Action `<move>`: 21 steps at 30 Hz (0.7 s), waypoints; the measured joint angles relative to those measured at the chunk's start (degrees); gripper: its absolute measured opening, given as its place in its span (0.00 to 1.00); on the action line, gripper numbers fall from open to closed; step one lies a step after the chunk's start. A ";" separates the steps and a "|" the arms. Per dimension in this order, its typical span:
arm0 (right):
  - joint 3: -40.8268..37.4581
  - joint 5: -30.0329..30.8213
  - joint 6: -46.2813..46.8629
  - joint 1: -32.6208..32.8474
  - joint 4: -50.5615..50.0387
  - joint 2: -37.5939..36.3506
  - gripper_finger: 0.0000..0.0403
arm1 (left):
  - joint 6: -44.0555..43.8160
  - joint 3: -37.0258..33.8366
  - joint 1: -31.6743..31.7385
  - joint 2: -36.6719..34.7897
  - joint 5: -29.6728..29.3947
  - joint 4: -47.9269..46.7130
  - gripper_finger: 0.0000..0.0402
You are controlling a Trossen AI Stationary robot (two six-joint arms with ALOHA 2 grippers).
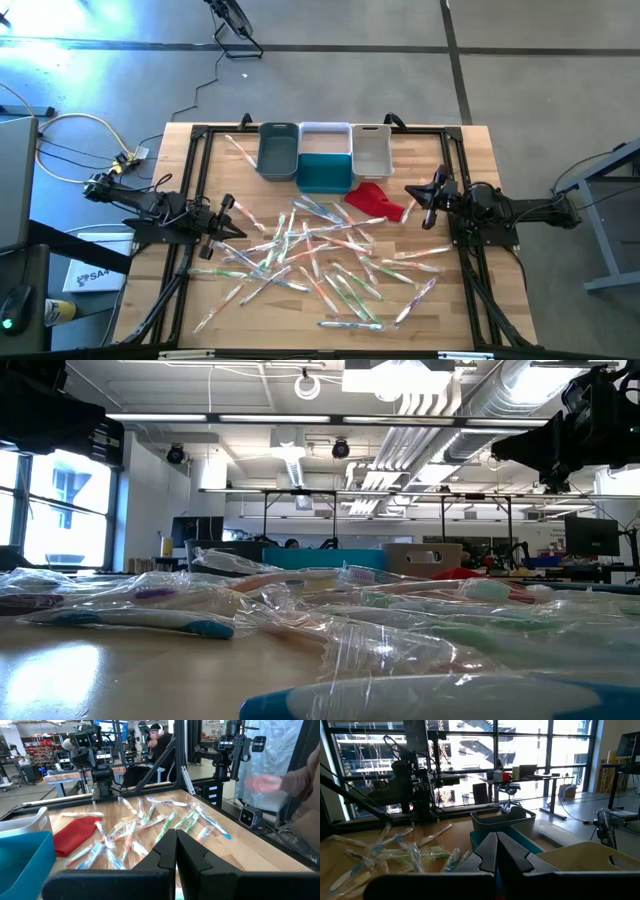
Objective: Pick & Place Toothbrushes
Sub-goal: Put the orange toothbrush into the white bin
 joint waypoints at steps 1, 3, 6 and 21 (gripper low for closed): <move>0.00 0.00 0.00 0.00 0.00 0.00 0.00 | 0.05 0.01 0.00 0.00 0.00 0.06 0.00; 0.00 0.00 0.00 0.00 0.00 0.00 0.00 | -0.08 0.02 0.00 -0.01 0.00 0.10 0.00; 0.02 0.00 0.00 0.00 0.00 0.02 0.00 | -1.65 0.02 0.00 -0.01 0.00 0.12 0.00; 0.00 -0.23 6.19 0.00 0.11 0.00 0.00 | -20.15 0.94 0.00 0.01 -0.32 0.77 0.00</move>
